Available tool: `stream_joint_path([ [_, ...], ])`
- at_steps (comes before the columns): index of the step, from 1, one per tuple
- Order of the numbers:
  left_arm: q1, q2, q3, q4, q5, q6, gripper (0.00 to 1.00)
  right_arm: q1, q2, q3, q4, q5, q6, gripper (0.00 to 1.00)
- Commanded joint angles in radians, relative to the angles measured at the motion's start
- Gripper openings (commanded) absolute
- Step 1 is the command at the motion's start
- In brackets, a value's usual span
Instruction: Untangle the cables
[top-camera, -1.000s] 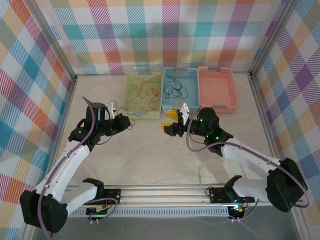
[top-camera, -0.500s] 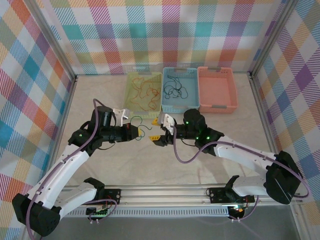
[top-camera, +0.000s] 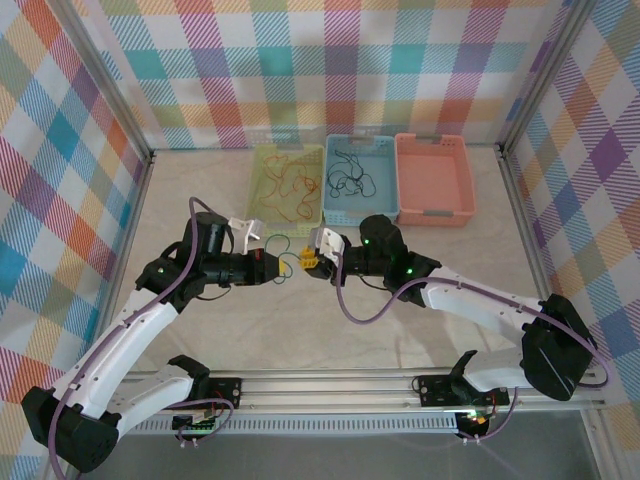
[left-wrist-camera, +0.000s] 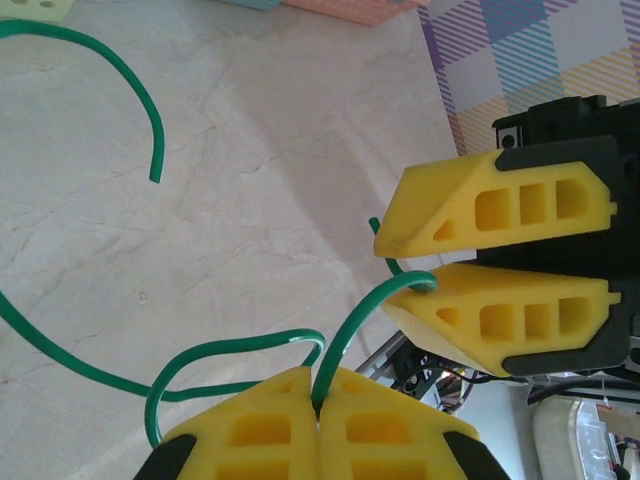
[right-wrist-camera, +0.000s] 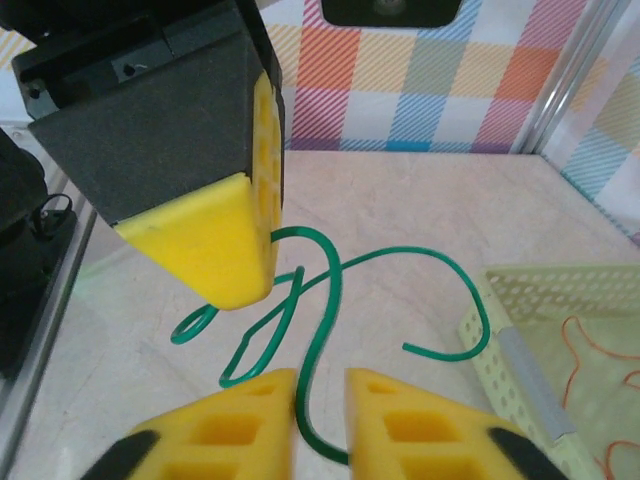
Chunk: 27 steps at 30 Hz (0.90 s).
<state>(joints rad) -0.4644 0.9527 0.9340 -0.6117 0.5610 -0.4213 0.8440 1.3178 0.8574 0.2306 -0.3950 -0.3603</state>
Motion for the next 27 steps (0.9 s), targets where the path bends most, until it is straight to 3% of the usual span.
stream_joint_path([
  [1,-0.014,-0.022,0.037,-0.019,0.037,0.018,0.00,0.004,-0.002,0.024,0.004,-0.006,-0.024,0.02],
  [3,-0.016,-0.025,0.044,-0.027,0.029,0.012,0.00,0.003,-0.016,0.013,0.004,-0.014,-0.039,0.00],
  [4,-0.015,-0.028,0.053,-0.038,0.022,0.012,0.05,0.004,-0.025,0.006,0.004,-0.016,-0.050,0.00],
  [6,-0.015,-0.027,0.103,-0.101,-0.033,0.015,0.52,0.004,-0.049,-0.019,0.018,-0.010,-0.074,0.00],
  [9,-0.012,-0.028,0.229,-0.254,-0.185,0.059,0.74,0.004,-0.092,-0.075,0.057,-0.009,-0.123,0.00],
  [11,-0.011,-0.040,0.292,-0.308,-0.266,0.063,0.81,0.003,-0.108,-0.105,0.085,-0.004,-0.152,0.00],
  [18,0.000,-0.043,0.214,-0.288,-0.382,-0.018,0.84,0.006,-0.138,-0.174,0.161,-0.048,-0.239,0.00],
  [23,0.003,-0.028,0.071,-0.157,-0.278,-0.069,0.82,0.013,-0.141,-0.192,0.166,-0.057,-0.276,0.00],
  [27,0.003,0.047,0.056,-0.178,-0.268,-0.045,0.82,0.018,-0.138,-0.193,0.154,-0.054,-0.290,0.00],
])
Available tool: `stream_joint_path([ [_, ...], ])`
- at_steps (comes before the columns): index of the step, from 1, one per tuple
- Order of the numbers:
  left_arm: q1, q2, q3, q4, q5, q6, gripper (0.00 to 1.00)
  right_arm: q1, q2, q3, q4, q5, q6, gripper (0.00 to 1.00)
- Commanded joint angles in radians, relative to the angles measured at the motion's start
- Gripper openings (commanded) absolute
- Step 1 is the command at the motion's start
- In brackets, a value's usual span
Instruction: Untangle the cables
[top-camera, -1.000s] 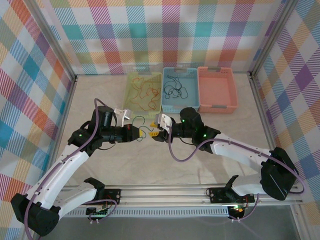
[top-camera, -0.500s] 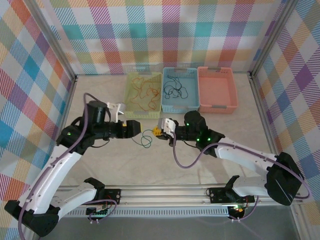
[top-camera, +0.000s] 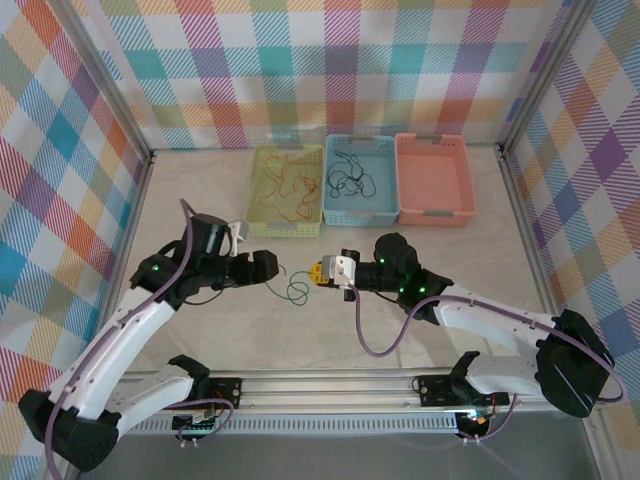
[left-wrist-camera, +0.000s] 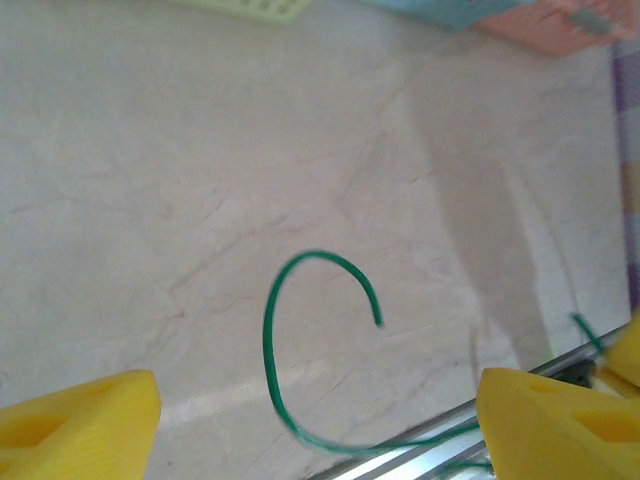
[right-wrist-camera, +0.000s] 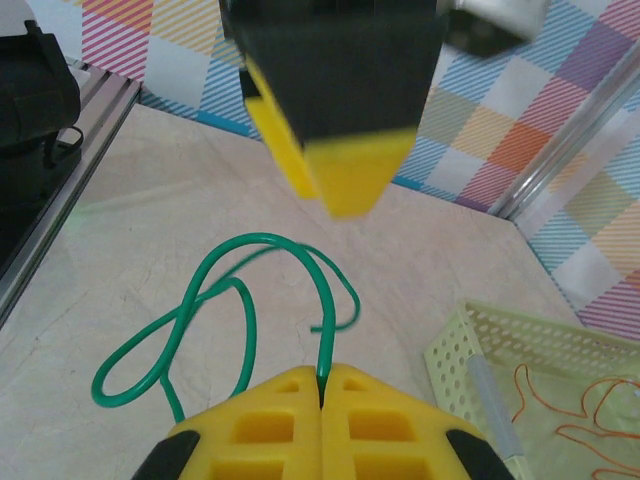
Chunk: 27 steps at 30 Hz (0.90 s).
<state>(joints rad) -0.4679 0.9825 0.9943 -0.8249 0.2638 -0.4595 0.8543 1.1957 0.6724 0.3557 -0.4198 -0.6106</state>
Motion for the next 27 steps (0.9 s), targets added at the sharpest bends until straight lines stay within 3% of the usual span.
stream_joint_path([
  [1,0.006,0.026,-0.014,0.039,0.028,-0.004,0.81,0.009,-0.014,-0.008,0.028,-0.028,-0.043,0.00],
  [7,0.007,0.100,-0.059,0.098,0.057,-0.014,0.74,0.012,-0.014,-0.009,0.026,-0.032,-0.046,0.00],
  [13,0.006,0.137,-0.080,0.164,0.091,-0.040,0.48,0.014,-0.019,-0.011,0.021,-0.030,-0.048,0.00],
  [16,0.006,0.130,-0.079,0.169,0.065,-0.049,0.28,0.014,-0.018,-0.012,0.019,-0.027,-0.046,0.00],
  [19,0.006,0.101,-0.054,0.150,-0.055,-0.063,0.02,0.014,-0.024,-0.020,0.019,-0.003,-0.041,0.00],
  [22,0.038,0.039,0.023,0.059,-0.314,-0.079,0.00,0.014,-0.040,-0.048,0.060,0.142,-0.006,0.00],
  [27,0.203,-0.066,0.188,-0.066,-0.505,-0.047,0.00,-0.028,-0.048,-0.153,0.214,0.451,0.054,0.00],
])
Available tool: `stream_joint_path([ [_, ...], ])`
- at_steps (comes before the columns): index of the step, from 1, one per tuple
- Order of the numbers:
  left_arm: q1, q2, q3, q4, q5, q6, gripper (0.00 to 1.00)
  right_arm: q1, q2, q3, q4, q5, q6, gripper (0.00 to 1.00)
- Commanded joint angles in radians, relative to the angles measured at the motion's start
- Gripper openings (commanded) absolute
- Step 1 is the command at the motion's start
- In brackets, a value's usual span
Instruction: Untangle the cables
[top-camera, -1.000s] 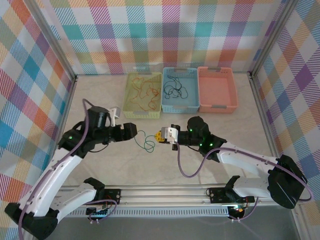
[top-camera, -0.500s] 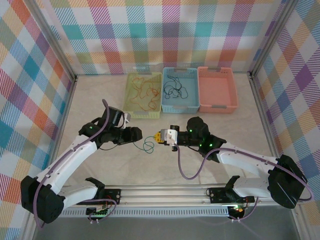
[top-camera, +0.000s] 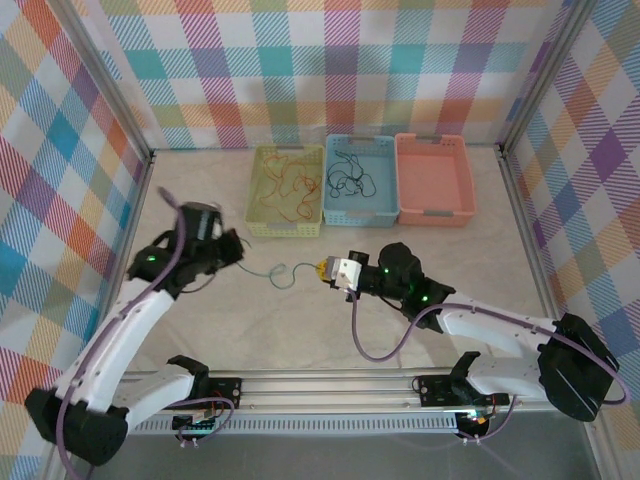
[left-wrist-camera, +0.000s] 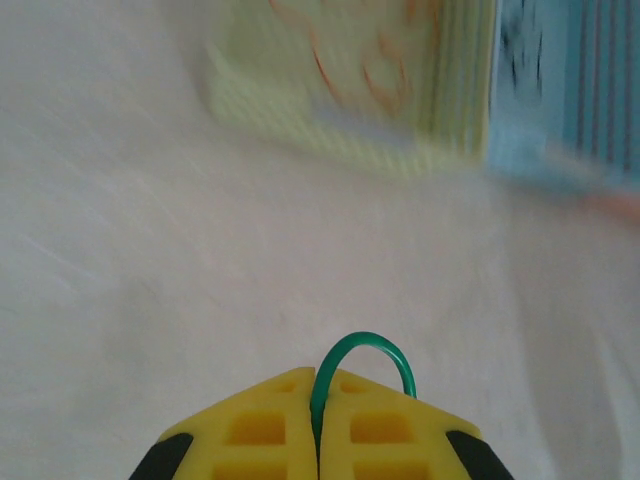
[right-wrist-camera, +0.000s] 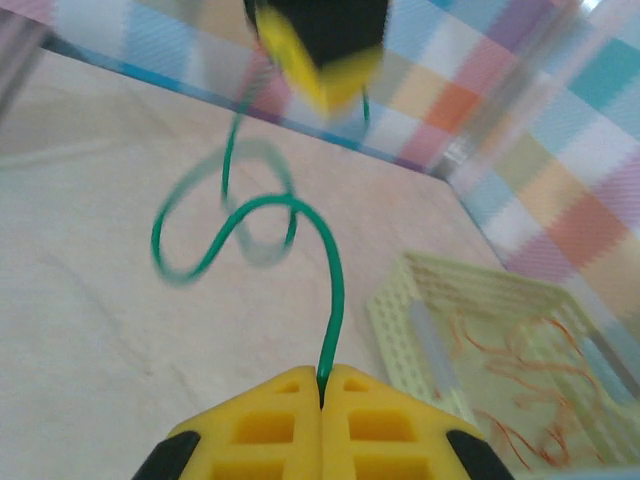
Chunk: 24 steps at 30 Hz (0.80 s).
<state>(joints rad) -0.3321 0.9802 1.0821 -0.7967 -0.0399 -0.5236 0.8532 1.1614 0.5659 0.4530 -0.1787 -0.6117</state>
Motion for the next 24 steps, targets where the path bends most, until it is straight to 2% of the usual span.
stream_joint_path([
  [1,0.091,-0.067,0.137,-0.120,-0.240,0.035,0.00,-0.054,-0.018,-0.069,0.156,0.258,0.095,0.00],
  [4,0.142,-0.064,0.218,-0.182,-0.327,0.068,0.00,-0.158,-0.056,-0.107,0.170,0.339,0.248,0.00],
  [8,0.205,-0.098,0.227,-0.181,-0.314,0.081,0.00,-0.294,-0.110,-0.133,0.105,0.373,0.424,0.00],
  [13,0.226,-0.127,0.203,-0.157,-0.272,0.085,0.00,-0.380,-0.126,-0.132,0.051,0.409,0.504,0.00],
  [16,0.228,-0.125,0.173,-0.114,-0.138,0.087,0.00,-0.382,-0.131,-0.131,0.083,0.318,0.504,0.00],
  [18,0.227,-0.115,0.130,-0.054,0.017,0.071,0.00,-0.382,-0.140,-0.108,0.076,0.236,0.545,0.00],
  [22,0.225,-0.061,0.079,0.048,0.237,0.026,0.00,-0.382,-0.147,-0.038,-0.009,0.148,0.568,0.00],
  [24,0.225,-0.041,0.065,0.098,0.328,0.029,0.00,-0.381,-0.145,-0.005,-0.046,-0.062,0.542,0.00],
])
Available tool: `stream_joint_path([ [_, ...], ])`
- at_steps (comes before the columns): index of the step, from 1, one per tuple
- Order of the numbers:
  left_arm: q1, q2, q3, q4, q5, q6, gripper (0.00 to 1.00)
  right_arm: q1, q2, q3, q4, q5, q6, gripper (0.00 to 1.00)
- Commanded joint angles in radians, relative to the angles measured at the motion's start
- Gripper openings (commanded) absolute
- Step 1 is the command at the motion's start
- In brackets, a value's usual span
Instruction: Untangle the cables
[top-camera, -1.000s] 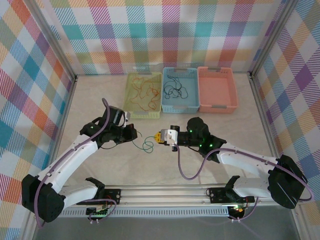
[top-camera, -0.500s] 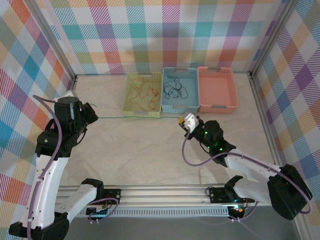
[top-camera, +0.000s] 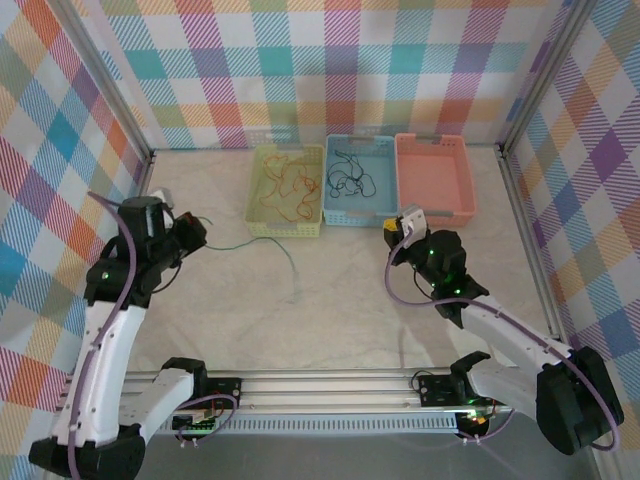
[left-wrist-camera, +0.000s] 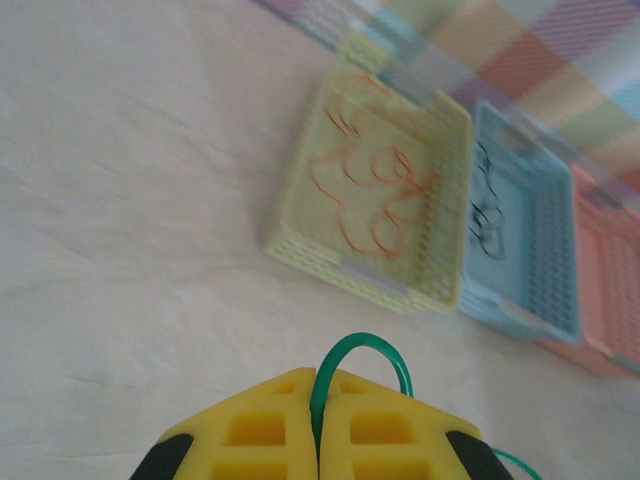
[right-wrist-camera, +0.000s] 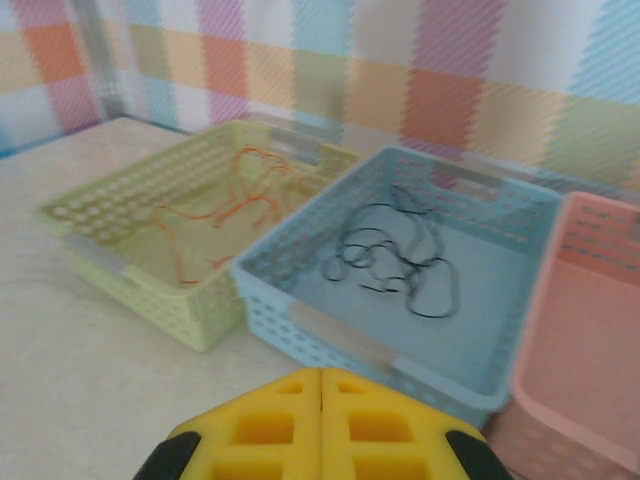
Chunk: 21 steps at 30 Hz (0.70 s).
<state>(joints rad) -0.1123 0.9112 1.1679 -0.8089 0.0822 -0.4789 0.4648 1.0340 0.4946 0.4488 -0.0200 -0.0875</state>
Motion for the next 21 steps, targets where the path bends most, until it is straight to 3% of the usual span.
stream_joint_path([
  [1,0.006,0.036,-0.018,0.118,0.228,-0.014,0.00,0.012,-0.012,0.077,-0.036,-0.304,0.039,0.07],
  [4,0.005,0.055,-0.003,0.118,0.275,0.006,0.00,0.050,0.001,0.112,-0.033,-0.450,0.049,0.36],
  [7,0.004,0.074,0.008,0.100,0.296,0.025,0.00,0.138,0.023,0.184,-0.127,-0.499,-0.030,0.52],
  [10,0.002,0.081,0.006,0.100,0.309,0.030,0.00,0.220,0.065,0.296,-0.266,-0.509,-0.076,0.57],
  [15,-0.001,0.093,0.009,0.077,0.308,0.060,0.00,0.257,0.082,0.370,-0.306,-0.534,-0.091,0.64],
  [21,-0.005,0.087,0.002,0.071,0.320,0.069,0.00,0.332,0.209,0.511,-0.509,-0.437,-0.227,0.65],
])
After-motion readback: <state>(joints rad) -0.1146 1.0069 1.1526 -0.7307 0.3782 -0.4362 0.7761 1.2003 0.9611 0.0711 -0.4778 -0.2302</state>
